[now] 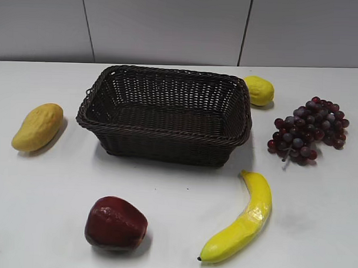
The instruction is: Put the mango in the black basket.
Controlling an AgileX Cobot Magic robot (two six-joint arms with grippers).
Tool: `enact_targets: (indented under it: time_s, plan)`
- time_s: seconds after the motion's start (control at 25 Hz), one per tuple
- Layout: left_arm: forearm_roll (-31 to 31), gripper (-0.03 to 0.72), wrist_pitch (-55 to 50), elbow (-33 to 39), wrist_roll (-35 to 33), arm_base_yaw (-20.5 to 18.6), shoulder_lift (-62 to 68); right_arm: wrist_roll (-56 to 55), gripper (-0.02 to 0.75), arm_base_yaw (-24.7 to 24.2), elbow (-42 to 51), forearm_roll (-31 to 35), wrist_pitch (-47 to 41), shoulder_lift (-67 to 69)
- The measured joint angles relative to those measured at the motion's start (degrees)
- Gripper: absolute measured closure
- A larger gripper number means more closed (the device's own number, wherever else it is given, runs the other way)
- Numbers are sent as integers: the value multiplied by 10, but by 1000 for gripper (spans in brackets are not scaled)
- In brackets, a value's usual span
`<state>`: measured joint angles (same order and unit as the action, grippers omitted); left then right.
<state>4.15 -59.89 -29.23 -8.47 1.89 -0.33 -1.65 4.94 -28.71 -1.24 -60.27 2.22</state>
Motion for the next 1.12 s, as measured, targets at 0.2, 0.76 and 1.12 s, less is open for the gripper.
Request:
enact_targets:
  time_s: [0.2, 0.76, 1.12]
  plan:
    - [0, 158, 0, 0, 0, 0, 0, 0, 330, 0, 0, 0, 0, 0]
    - [2, 158, 0, 0, 0, 0, 0, 0, 330, 0, 0, 0, 0, 0]
    - [3, 158, 2, 0, 0, 0, 32, 0, 330, 0, 0, 0, 0, 0]
